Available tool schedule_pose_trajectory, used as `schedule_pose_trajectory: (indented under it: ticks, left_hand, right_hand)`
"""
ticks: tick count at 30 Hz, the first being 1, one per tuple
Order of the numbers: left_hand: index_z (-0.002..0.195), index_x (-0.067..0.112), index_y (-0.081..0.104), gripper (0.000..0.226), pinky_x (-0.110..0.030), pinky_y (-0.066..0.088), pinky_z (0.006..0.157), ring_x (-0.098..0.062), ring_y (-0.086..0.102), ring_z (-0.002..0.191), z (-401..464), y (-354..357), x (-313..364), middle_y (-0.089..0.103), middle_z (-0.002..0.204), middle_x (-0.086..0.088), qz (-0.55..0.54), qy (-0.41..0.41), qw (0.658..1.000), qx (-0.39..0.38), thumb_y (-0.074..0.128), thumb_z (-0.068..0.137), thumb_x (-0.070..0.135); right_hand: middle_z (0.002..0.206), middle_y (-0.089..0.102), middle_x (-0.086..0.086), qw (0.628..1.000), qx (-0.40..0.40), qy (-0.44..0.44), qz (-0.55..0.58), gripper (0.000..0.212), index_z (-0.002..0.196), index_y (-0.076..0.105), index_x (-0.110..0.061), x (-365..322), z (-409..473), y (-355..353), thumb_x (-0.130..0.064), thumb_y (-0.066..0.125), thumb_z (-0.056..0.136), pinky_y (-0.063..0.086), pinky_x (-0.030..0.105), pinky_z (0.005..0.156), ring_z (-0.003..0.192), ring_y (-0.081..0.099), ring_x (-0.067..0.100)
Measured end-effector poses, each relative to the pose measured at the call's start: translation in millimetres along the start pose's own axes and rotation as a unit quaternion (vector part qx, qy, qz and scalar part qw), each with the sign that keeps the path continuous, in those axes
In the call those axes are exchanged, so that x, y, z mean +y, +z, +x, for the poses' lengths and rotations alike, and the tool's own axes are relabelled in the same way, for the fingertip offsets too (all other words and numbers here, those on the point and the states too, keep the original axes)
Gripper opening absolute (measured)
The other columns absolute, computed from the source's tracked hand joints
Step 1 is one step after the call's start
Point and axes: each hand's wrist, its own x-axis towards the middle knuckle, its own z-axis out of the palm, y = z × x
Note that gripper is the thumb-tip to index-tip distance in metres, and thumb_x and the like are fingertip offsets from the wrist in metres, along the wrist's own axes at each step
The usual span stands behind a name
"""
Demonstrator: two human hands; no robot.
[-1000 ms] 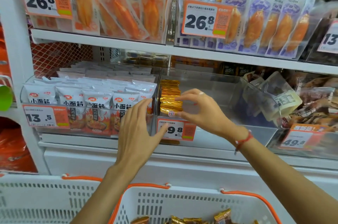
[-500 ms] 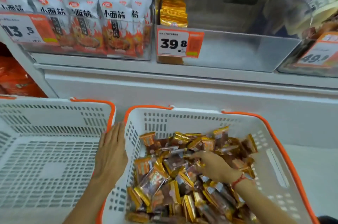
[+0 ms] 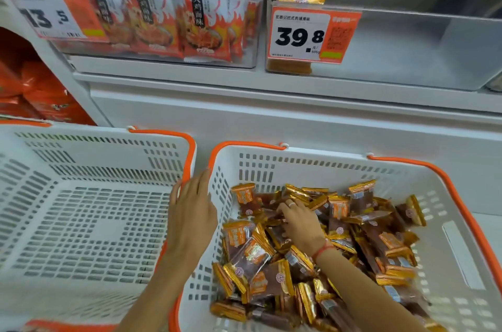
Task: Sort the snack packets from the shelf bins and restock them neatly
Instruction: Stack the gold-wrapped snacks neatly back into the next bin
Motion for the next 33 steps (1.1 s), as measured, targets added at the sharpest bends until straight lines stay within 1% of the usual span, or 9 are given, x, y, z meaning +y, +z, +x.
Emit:
schedule_pose_trajectory:
  ticks: [7,10,13,16,18,23,26,29,33]
  left_hand:
    - [0.127,0.012,0.058,0.058,-0.045,0.021,0.114,-0.026,0.049,0.125,2,-7,6,0.056,0.134,-0.006,-0.014,0.041,0.998,0.039,0.074,0.071,0.004]
    - [0.118,0.018,0.066,0.044,-0.038,0.02,0.112,-0.025,0.052,0.123,6,-19,27,0.057,0.132,-0.003,-0.049,0.056,0.997,0.022,0.074,0.076,0.008]
    - [0.142,0.028,0.045,0.061,-0.031,0.027,0.112,-0.017,0.038,0.136,9,-30,66,0.039,0.15,0.007,-0.172,0.079,0.976,-0.106,0.069,0.087,0.02]
    - [0.153,0.036,0.014,0.099,-0.035,0.026,0.114,-0.01,0.02,0.144,5,-35,100,0.016,0.159,0.014,-0.243,0.119,0.926,-0.264,0.077,0.077,0.04]
    - [0.153,0.036,0.011,0.102,-0.028,0.035,0.107,-0.009,0.029,0.139,0,-33,110,0.023,0.155,0.015,-0.267,0.117,0.918,-0.267,0.078,0.076,0.041]
    - [0.146,0.031,0.033,0.059,-0.003,0.042,0.062,0.01,0.051,0.09,0,-20,97,0.051,0.132,0.014,-0.374,-0.018,0.91,-0.177,0.054,0.096,0.009]
    - [0.123,0.026,0.049,0.039,-0.003,0.043,0.05,0.007,0.055,0.076,3,-20,81,0.061,0.117,0.006,-0.547,-0.228,0.778,-0.206,0.047,0.097,-0.002]
    - [0.118,0.02,0.057,0.034,-0.022,0.056,0.063,-0.011,0.069,0.076,4,-13,64,0.068,0.107,-0.006,-0.63,-0.328,0.659,-0.25,0.05,0.094,-0.004]
    - [0.116,0.007,0.056,0.027,-0.035,0.054,0.085,-0.02,0.068,0.089,7,-5,57,0.069,0.103,-0.012,-0.67,-0.342,0.601,-0.272,0.053,0.092,-0.004]
  right_hand:
    - [0.083,0.072,-0.003,0.977,0.107,0.033,0.183,0.019,0.106,0.07,-0.021,29,-36,-51,-0.03,0.066,0.09,0.049,0.029,0.063,0.075,0.067,0.016]
    - [0.068,0.07,-0.006,0.888,0.127,0.129,0.423,0.007,0.081,0.069,-0.016,30,-49,-88,-0.021,0.073,0.085,0.051,0.02,0.058,0.065,0.066,0.009]
    - [0.077,0.074,0.005,0.75,0.035,0.182,0.636,0.013,0.087,0.067,-0.003,27,-58,-115,-0.015,0.071,0.085,0.058,0.029,0.077,0.078,0.07,0.02]
    - [0.088,0.074,0.013,0.716,0.02,0.185,0.673,0.028,0.109,0.064,-0.003,15,-62,-129,-0.015,0.072,0.085,0.056,0.039,0.088,0.088,0.071,0.026]
    - [0.093,0.074,0.012,0.713,0.033,0.177,0.678,0.029,0.111,0.064,-0.01,5,-58,-132,-0.016,0.073,0.084,0.057,0.033,0.083,0.089,0.072,0.025]
    - [0.104,0.073,0.001,0.731,0.013,0.113,0.673,0.025,0.116,0.065,-0.021,-6,-38,-133,-0.03,0.06,0.094,0.057,0.029,0.085,0.095,0.069,0.016]
    - [0.109,0.068,0.003,0.873,0.031,0.099,0.477,0.023,0.118,0.063,-0.019,7,-21,-105,-0.025,0.053,0.098,0.054,0.022,0.078,0.095,0.065,0.015]
    - [0.115,0.066,0.003,0.98,-0.027,0.045,0.189,0.027,0.121,0.062,-0.019,23,-5,-60,-0.018,0.05,0.096,0.049,0.024,0.073,0.101,0.061,0.018]
    - [0.136,0.053,0.007,0.992,-0.122,-0.002,-0.037,0.04,0.134,0.048,-0.017,22,3,-13,-0.015,0.049,0.094,0.041,0.041,0.1,0.124,0.046,0.028]
